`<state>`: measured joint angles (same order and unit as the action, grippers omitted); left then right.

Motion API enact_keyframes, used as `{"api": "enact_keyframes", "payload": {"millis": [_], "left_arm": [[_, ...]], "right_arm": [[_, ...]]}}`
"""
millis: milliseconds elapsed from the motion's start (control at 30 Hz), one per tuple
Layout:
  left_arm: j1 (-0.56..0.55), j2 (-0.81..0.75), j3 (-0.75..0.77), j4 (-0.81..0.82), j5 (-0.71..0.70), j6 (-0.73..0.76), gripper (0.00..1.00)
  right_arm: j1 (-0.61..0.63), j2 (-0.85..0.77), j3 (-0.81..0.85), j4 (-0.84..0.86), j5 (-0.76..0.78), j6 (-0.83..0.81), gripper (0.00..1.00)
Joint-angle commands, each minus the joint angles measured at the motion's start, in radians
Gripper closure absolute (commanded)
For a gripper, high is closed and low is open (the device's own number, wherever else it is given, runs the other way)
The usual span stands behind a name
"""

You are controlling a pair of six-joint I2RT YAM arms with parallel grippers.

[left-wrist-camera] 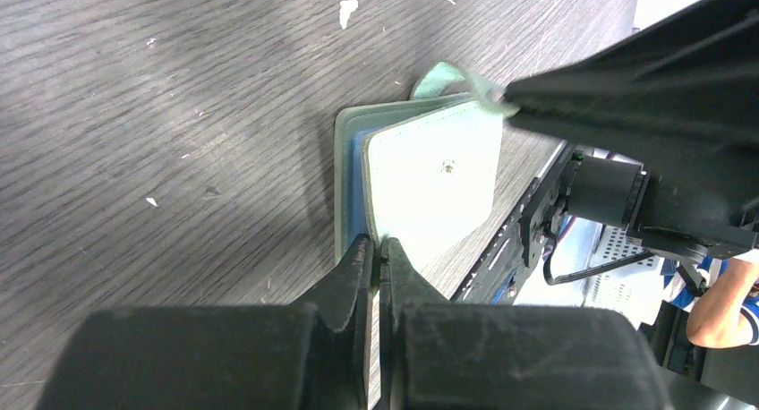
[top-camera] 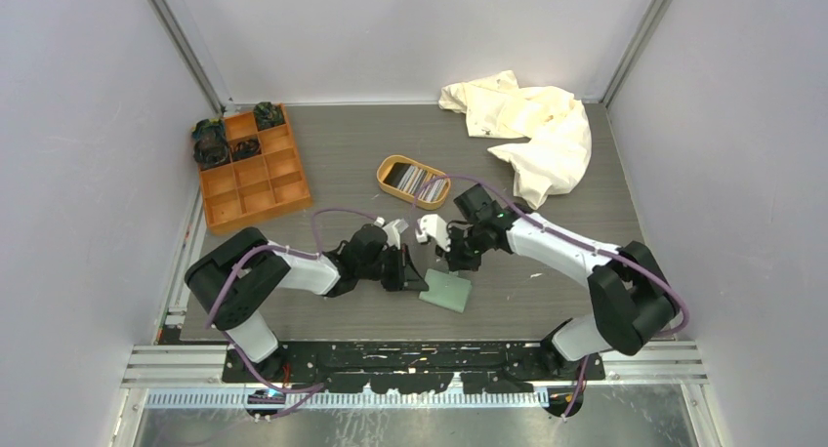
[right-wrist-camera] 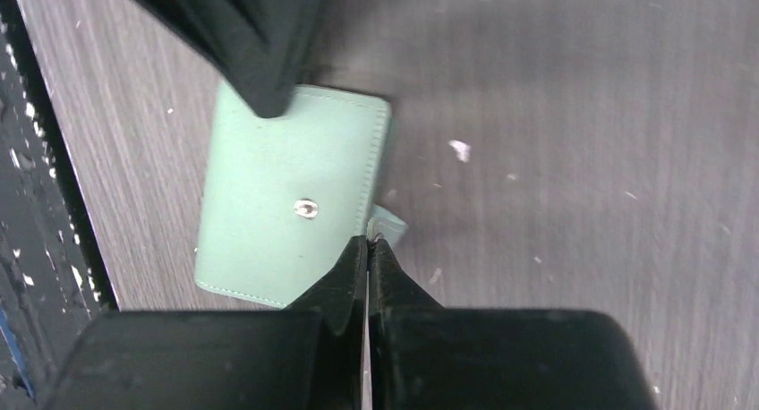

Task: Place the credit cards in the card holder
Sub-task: Open the card holder at the center of the board.

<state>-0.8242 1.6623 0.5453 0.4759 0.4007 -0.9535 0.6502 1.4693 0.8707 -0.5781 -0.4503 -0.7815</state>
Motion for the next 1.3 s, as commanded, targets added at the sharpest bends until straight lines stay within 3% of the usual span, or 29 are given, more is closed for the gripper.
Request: {"api": "enact_keyframes", "payload": {"millis": [0, 200, 367, 533, 633, 867, 1033, 1267], "left_arm": [[0.017, 0.031, -0.013, -0.051, -0.010, 0.065, 1.00], [0.052, -0.001, 0.046, -0.102, 0.009, 0.119, 0.97], [0.109, -0.073, 0.126, -0.220, -0.016, 0.178, 0.60], [0.131, -0.180, 0.115, -0.247, -0.101, 0.180, 0.42], [0.132, -0.235, 0.049, -0.156, -0.116, 0.125, 0.41], [0.109, -0.286, -0.125, 0.193, -0.185, -0.107, 0.37], [0.026, -0.225, -0.088, 0.207, -0.289, -0.125, 0.35], [-0.001, -0.083, -0.038, 0.228, -0.308, -0.142, 0.32]], "right_arm": [[-0.064, -0.081, 0.013, 0.082, -0.055, 0.144, 0.99], [-0.166, -0.074, 0.049, 0.117, -0.182, 0.341, 0.99], [-0.309, -0.133, 0.018, 0.237, -0.349, 0.561, 0.99], [-0.442, -0.191, -0.070, 0.448, -0.337, 0.805, 0.99], [-0.463, -0.187, -0.075, 0.484, -0.260, 0.924, 0.99], [-0.465, -0.155, -0.084, 0.516, -0.257, 0.976, 0.99], [-0.467, -0.144, -0.081, 0.499, -0.216, 0.952, 0.99], [-0.466, -0.110, -0.049, 0.407, -0.103, 0.858, 0.99]]}}
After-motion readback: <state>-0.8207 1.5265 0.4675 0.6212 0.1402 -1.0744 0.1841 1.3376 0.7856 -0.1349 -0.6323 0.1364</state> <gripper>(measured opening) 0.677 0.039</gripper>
